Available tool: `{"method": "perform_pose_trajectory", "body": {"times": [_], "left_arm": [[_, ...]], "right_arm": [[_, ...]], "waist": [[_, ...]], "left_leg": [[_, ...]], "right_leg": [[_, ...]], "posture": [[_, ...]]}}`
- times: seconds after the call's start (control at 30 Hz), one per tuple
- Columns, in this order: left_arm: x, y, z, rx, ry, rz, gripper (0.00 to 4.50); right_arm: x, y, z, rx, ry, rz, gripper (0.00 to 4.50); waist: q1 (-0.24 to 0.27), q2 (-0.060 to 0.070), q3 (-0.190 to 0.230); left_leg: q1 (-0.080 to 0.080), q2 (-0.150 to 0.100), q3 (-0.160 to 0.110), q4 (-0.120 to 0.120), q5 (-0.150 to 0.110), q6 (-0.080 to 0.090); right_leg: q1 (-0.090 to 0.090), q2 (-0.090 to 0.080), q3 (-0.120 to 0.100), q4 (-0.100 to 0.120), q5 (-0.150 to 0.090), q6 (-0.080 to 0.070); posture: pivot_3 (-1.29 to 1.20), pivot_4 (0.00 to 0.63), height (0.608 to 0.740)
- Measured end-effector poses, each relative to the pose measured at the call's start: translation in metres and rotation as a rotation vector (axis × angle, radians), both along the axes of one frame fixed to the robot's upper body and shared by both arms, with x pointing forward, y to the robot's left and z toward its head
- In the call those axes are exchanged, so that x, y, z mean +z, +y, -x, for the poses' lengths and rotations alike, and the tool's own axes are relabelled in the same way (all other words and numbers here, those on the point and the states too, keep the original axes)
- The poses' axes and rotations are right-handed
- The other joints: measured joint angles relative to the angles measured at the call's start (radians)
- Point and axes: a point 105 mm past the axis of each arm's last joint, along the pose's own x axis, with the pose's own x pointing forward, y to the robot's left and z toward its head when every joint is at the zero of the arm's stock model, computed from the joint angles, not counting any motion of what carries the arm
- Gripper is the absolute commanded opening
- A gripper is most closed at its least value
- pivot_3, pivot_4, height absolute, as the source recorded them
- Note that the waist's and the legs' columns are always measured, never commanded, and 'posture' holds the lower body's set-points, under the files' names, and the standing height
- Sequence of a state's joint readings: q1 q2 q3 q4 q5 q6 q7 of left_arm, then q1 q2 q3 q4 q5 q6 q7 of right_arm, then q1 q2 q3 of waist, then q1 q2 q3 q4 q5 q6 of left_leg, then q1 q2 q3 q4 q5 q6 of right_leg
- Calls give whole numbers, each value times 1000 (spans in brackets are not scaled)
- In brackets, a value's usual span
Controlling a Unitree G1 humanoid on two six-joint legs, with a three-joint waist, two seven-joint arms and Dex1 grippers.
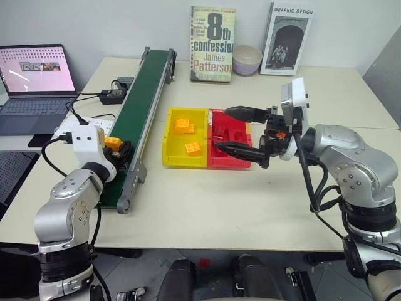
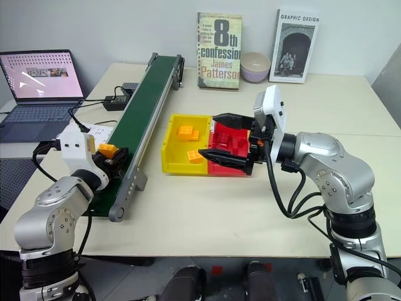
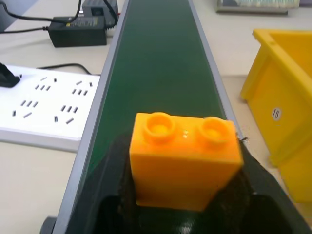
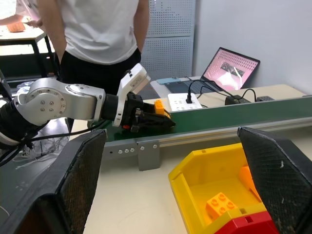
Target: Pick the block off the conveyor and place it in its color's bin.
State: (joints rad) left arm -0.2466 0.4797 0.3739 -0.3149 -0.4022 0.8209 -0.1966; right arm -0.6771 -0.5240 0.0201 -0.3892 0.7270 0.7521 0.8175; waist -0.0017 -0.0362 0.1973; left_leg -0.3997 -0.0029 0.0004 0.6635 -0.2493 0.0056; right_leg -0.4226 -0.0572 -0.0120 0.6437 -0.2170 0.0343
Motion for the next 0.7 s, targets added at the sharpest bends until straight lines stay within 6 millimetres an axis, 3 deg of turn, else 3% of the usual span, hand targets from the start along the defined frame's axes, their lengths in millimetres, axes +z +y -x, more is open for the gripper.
{"method": "perform_pose_trajectory", "body": {"times": [0.23,0.43,0.6,0.7], "left_arm": [[-2,3,12,18,23,-9,1515],[6,2,10,8,10,-9,1515],[56,-30,-7,-195,-104,-48,1515],[66,-63,-13,-376,-111,-37,1515]], "right_arm": [[0,-1,-1,-14,-1,-3,4500],[0,-1,-2,-20,-4,2,4500],[1,-8,-10,-128,-53,41,4500],[-2,-14,-13,-206,-82,70,4500]], "waist": [[0,0,0],[1,0,0],[6,0,0],[5,-1,0]], "left_leg": [[0,0,0,0,0,0],[0,0,-1,0,0,0],[0,-1,0,0,0,0],[-1,-2,1,0,0,0]], "right_leg": [[0,0,0,0,0,0],[0,0,-1,0,0,0],[0,2,-1,0,0,-1],[0,2,-1,-1,-1,-1]], "posture": [[0,150,740],[0,150,740],[0,150,740],[0,150,740]]}}
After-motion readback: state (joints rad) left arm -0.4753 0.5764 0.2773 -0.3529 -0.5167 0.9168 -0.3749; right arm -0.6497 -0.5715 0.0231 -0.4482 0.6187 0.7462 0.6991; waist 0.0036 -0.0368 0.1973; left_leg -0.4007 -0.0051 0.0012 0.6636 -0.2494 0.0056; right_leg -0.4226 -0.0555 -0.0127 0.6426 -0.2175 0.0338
